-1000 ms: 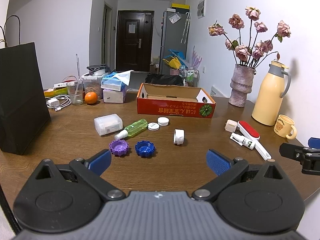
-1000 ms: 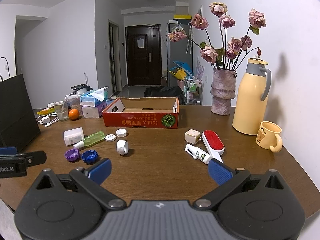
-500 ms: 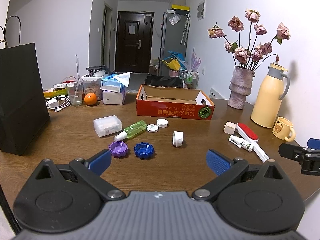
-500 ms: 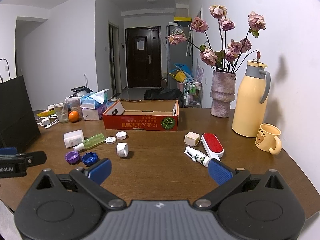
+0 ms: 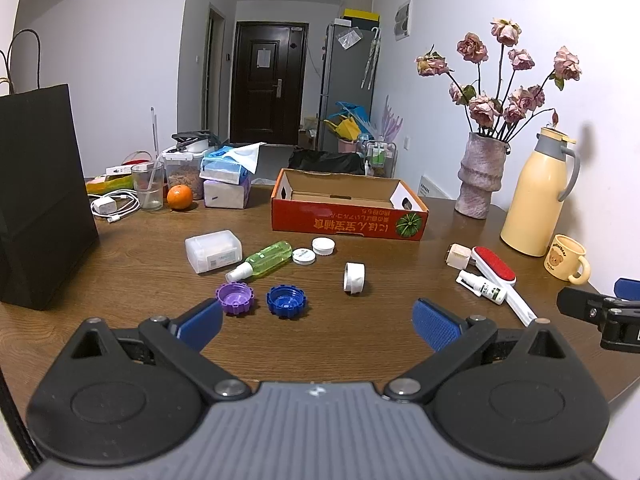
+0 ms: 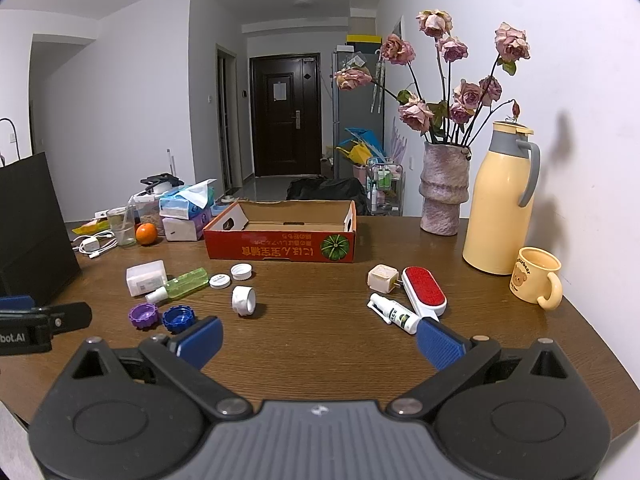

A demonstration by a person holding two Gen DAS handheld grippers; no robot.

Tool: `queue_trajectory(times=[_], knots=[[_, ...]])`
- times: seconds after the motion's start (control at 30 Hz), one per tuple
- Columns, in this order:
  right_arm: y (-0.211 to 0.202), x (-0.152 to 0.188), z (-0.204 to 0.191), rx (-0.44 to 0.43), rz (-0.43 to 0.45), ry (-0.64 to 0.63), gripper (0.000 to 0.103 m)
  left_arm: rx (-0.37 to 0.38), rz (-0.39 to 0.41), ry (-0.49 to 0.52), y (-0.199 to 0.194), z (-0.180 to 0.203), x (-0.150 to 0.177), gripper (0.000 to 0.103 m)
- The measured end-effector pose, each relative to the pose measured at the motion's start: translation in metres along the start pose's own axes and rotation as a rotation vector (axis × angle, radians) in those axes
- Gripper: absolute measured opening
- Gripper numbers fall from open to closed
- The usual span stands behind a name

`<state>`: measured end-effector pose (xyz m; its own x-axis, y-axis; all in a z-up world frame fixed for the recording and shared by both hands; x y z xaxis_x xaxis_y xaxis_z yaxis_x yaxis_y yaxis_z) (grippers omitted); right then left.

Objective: Organize rigid objects

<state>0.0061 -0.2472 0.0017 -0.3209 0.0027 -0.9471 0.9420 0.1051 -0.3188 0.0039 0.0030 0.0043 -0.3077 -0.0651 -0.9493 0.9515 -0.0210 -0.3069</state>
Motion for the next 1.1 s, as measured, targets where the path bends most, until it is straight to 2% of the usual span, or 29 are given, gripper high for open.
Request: queue_trajectory(times=[0.57,1.1], knots=[[0.022,-0.003,0.013,0.020,-0.010,0.018,0.103,0.033,-0.001,-0.006,0.025,0.006,-0.005,0.103],[0.057,-0.002,0.010,0.003,-0.042,0.020,0.103,0.020,-0.035,-0.021,0.059,-0.003,-0.003,0.103]])
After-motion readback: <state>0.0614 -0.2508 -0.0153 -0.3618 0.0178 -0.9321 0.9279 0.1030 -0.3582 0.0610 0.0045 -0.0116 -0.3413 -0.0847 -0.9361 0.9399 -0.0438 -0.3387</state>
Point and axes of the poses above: each gripper's, at about its wrist camera, not at the fingertips, and y roughly the way its jaws point, z to its right, x to its underside, the point moved 1 cm from there along y, roughly the way its jaws point, and after that the axes turned 10 degrees about z, right-handed, at the moved point
